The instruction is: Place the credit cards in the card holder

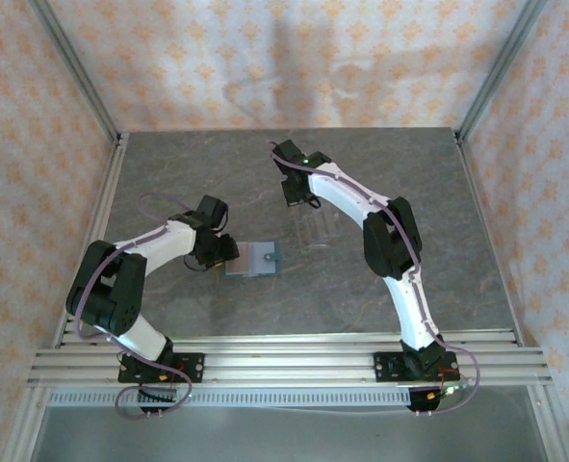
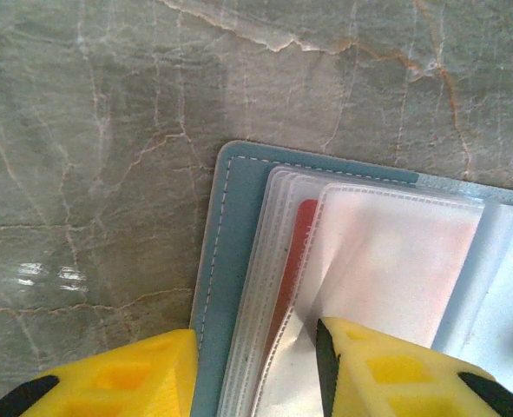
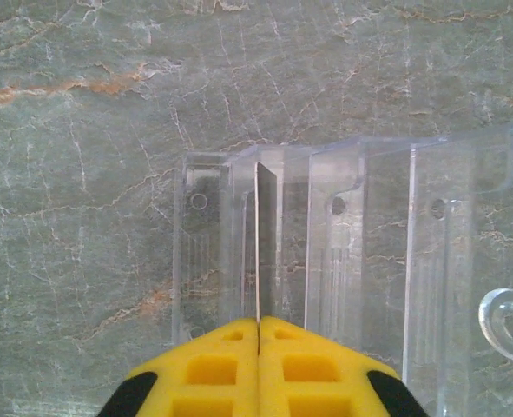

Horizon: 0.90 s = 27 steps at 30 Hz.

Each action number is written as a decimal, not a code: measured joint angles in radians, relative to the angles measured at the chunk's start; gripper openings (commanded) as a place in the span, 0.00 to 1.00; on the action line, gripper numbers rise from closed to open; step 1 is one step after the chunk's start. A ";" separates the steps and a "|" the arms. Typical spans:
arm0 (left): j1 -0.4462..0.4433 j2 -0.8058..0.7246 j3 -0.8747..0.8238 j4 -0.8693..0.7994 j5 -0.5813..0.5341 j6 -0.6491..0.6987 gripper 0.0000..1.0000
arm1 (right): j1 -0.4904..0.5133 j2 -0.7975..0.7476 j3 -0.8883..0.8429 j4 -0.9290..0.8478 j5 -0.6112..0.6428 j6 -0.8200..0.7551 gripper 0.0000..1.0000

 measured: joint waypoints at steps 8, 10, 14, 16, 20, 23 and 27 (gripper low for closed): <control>0.000 0.000 -0.006 0.003 0.001 0.000 0.42 | -0.002 -0.001 0.011 -0.010 -0.001 -0.002 0.00; 0.000 -0.001 -0.006 0.003 0.001 0.000 0.42 | -0.001 -0.004 0.011 -0.009 0.000 -0.002 0.00; -0.003 -0.013 -0.006 0.003 0.000 -0.001 0.42 | 0.005 -0.049 -0.010 0.003 0.004 -0.005 0.00; -0.008 -0.022 -0.006 0.003 0.000 -0.001 0.42 | 0.015 -0.100 -0.043 0.020 0.006 -0.005 0.00; -0.016 -0.024 -0.006 0.002 0.000 -0.001 0.40 | 0.050 -0.225 -0.143 0.096 -0.018 -0.003 0.00; -0.016 -0.024 -0.006 0.002 -0.002 -0.001 0.38 | 0.071 -0.319 -0.262 0.194 -0.097 0.011 0.00; -0.016 -0.023 -0.006 0.002 -0.012 0.000 0.37 | 0.074 -0.404 -0.442 0.350 -0.248 0.055 0.00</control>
